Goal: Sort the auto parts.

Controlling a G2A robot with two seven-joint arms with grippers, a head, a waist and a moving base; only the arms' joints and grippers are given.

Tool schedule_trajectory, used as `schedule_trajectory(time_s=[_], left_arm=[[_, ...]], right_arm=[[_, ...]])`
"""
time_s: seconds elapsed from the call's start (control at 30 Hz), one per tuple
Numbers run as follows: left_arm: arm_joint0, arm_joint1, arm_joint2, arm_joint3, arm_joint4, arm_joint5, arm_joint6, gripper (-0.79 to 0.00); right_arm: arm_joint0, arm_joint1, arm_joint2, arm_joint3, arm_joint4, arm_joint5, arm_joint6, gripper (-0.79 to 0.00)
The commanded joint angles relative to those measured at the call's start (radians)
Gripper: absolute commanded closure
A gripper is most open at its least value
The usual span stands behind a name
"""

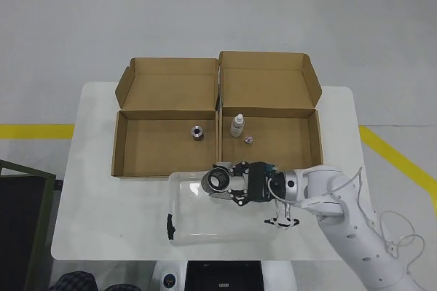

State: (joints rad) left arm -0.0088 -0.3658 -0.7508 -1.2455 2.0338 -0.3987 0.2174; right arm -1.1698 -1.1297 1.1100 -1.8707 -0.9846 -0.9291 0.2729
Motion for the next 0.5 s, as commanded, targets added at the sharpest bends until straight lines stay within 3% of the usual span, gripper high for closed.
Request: schedule_trajectory(time_s=[0.0,0.47], left_arm=[[0.000,0.000,0.000,0.000,0.000,0.000,0.000,-0.785],[0.000,0.000,0.000,0.000,0.000,0.000,0.000,-0.785]], right_arm=[[0.001,0.001,0.003,0.001,0.006,0.001,-0.006,0.000],[0.015,0.005,0.004,0.002,0.009,0.022,-0.021,0.000]])
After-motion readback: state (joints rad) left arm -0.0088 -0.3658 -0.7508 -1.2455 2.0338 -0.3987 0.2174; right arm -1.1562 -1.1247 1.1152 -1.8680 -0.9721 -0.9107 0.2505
